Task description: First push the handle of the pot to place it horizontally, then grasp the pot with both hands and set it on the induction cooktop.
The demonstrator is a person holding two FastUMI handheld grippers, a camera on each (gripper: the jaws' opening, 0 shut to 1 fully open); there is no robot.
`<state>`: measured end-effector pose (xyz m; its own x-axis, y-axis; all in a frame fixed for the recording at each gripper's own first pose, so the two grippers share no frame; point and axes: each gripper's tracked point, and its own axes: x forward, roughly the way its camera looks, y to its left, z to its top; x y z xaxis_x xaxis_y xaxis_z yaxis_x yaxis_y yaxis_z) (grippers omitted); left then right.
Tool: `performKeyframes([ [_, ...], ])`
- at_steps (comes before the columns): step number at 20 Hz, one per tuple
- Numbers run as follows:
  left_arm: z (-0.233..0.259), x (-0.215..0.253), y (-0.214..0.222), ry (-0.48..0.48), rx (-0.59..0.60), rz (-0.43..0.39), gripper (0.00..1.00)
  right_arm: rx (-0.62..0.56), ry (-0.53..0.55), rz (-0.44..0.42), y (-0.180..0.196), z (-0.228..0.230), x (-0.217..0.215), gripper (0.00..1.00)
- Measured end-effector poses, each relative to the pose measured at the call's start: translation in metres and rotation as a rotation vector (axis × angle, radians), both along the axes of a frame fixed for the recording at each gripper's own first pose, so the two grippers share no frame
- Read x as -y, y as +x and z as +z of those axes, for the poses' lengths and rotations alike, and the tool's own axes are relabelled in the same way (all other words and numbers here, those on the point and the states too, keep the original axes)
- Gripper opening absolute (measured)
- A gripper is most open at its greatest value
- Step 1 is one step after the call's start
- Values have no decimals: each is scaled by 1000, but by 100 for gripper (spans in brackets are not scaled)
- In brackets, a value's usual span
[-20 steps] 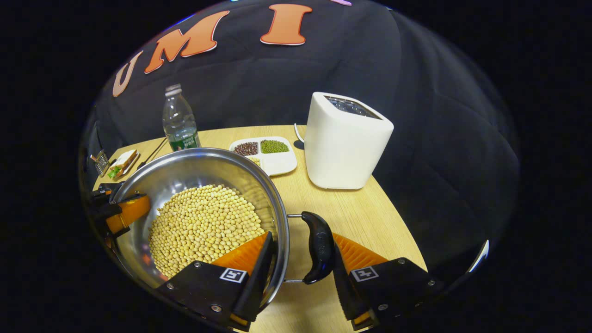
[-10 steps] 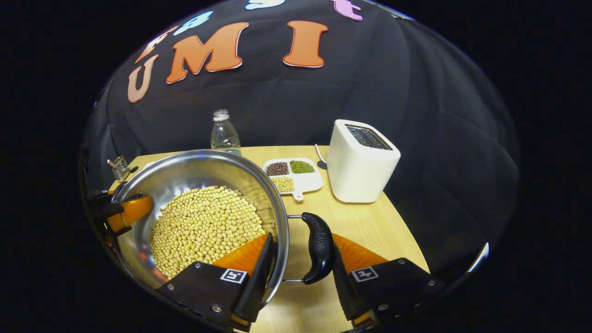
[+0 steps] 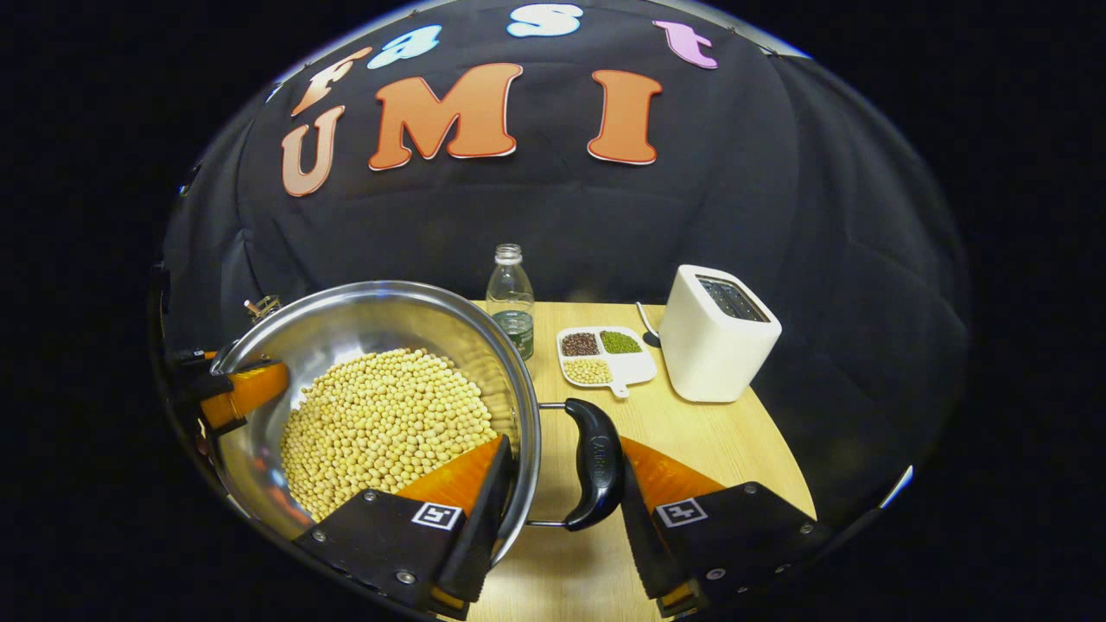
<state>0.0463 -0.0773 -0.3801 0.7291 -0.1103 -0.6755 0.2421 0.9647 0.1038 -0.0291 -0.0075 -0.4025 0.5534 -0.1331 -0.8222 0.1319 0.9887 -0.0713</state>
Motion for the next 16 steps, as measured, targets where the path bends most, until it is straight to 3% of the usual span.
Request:
performKeyframes([
  [4,24,-23,-2,7,42,28,76,36,5,25,9,21,-20,67],
  [5,30,-31,-2,9,53,37,80,48,11,34,12,25,-27,67],
  [7,42,-43,-6,20,71,55,76,60,27,48,15,28,-45,67],
  [8,48,-52,-8,26,77,67,80,63,31,61,15,30,-53,67],
  [9,50,-65,-9,30,82,78,76,68,38,71,16,31,-62,67],
  [16,61,-121,-16,53,96,140,76,73,63,133,30,29,-115,67],
])
